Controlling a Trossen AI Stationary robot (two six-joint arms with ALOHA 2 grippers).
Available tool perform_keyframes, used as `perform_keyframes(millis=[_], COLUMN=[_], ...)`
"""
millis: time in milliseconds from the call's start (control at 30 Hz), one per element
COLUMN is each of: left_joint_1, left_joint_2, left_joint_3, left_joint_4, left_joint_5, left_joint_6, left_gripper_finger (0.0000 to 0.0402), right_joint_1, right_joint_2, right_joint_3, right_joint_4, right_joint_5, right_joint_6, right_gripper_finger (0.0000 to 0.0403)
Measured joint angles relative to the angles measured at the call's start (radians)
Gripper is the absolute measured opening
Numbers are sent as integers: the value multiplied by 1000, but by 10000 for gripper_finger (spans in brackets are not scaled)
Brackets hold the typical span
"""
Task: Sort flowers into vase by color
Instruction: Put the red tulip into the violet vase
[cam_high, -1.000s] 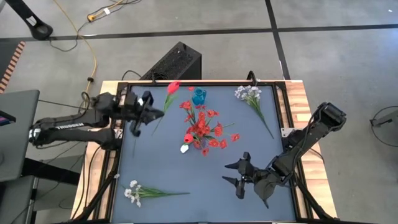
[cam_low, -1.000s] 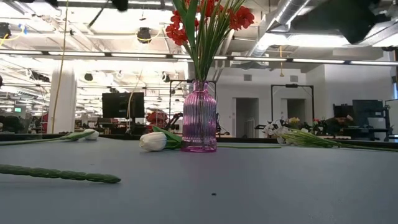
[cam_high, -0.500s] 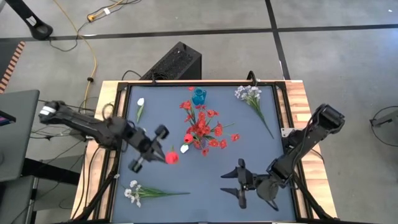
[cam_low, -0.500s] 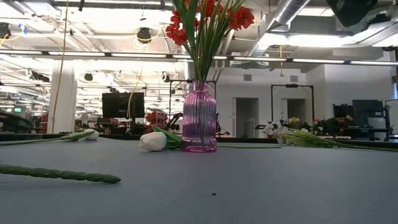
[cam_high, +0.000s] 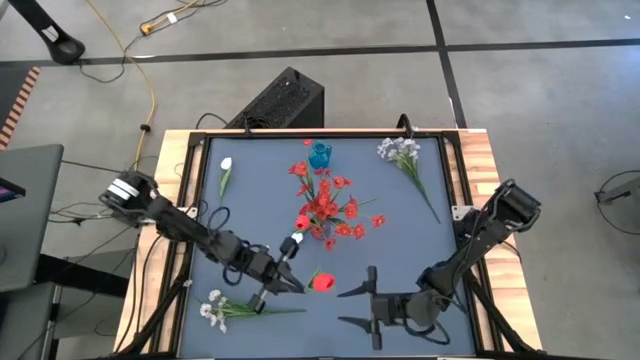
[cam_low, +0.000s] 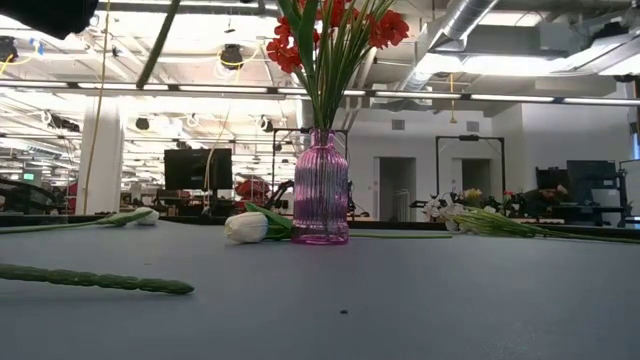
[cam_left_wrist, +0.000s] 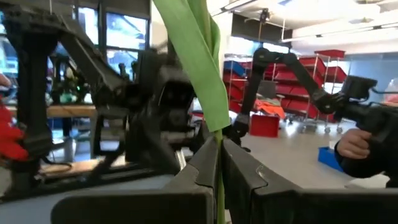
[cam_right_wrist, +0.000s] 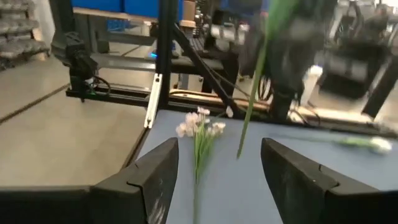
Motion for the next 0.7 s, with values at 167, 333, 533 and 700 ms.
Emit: perform_keyframes(millis=[167, 333, 533, 700], left_joint_1=[-17, -23, -24, -24], left_joint_2=[84, 138, 145, 145], left_joint_3=[76, 160, 185, 185], left_joint_4=[13, -31, -66, -64], left_joint_5=[-14, -14, -25, -57], left_joint_6=[-10, 24, 53, 60], left_gripper_finger=[0, 0, 0, 0], right_joint_1=[-46, -91, -102, -106], right_joint_2=[56, 94, 92, 91], right_joint_3=[66, 101, 102, 102], right_joint_4=[-4, -7, 23, 45], right_joint_5=[-2, -16, -157, -157], right_joint_6=[-31, -15, 19, 12], right_gripper_finger=[253, 253, 253, 253])
